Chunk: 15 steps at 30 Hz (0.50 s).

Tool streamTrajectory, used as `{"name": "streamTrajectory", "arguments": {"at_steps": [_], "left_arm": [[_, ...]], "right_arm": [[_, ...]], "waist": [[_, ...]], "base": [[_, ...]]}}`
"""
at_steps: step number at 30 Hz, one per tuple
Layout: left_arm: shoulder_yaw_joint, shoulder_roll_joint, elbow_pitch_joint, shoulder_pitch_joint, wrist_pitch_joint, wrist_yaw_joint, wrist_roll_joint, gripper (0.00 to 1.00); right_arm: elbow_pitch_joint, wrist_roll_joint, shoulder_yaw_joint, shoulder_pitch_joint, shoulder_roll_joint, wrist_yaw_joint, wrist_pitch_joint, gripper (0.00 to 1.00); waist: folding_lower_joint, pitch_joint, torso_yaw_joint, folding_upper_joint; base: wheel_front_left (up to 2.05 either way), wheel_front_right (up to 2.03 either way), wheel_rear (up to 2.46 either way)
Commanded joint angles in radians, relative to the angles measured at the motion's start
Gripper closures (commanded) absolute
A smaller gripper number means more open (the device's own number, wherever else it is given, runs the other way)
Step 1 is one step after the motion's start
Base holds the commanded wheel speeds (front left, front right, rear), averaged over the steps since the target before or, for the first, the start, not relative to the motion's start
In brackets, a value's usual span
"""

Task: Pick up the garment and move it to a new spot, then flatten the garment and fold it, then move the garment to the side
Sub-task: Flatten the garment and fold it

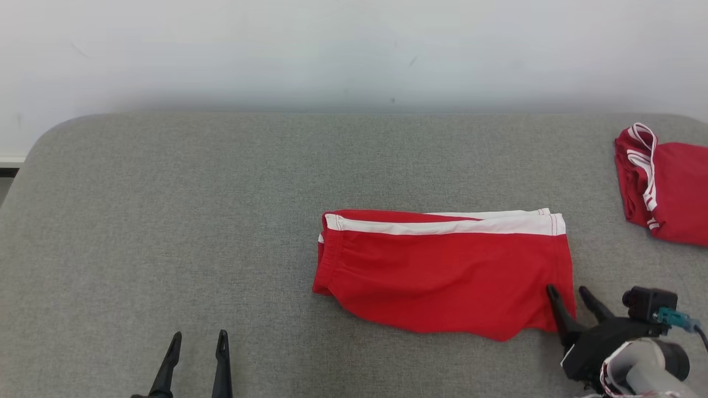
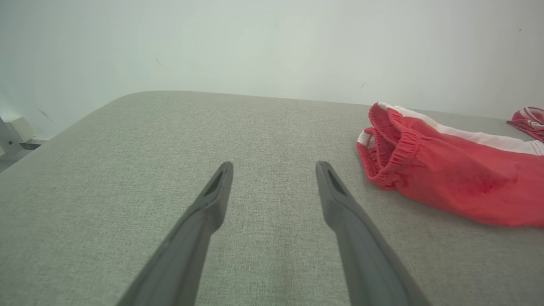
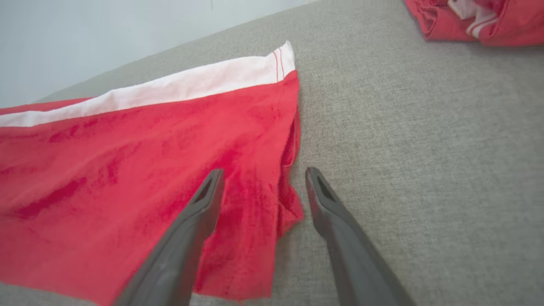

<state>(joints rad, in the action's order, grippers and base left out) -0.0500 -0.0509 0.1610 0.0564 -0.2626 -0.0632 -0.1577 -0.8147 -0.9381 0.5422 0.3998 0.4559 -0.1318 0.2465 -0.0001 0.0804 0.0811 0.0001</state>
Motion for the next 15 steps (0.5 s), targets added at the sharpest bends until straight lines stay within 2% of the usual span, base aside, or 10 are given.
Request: {"name": "streamTrajectory", "arguments": {"at_steps": [1, 10, 15], "left_arm": [[0.003, 0.001, 0.003, -0.004, -0.003, -0.005, 0.009, 0.00], [0.001, 0.001, -0.014, 0.000, -0.003, 0.001, 0.037, 0.00], [-0.008, 0.001, -0.012, 0.019, -0.003, 0.005, 0.050, 0.00]], "right_arm": [[-0.004, 0.026, -0.006, 0.025, 0.006, 0.003, 0.002, 0.00], [-0.146, 0.132, -0.040, 0.121, -0.033, 0.003, -0.055, 0.00], [-0.241, 0.133, -0.052, 0.134, -0.071, 0.003, -0.084, 0.00]], "waist": [[0.0001, 0.001, -0.002, -0.0001], [0.0001, -0.013, 0.020, -0.0001], [0.0001, -0.026, 0.031, -0.0001]], "base": [[0.00, 0.00, 0.00], [0.00, 0.00, 0.00], [0.00, 0.00, 0.00]]}}
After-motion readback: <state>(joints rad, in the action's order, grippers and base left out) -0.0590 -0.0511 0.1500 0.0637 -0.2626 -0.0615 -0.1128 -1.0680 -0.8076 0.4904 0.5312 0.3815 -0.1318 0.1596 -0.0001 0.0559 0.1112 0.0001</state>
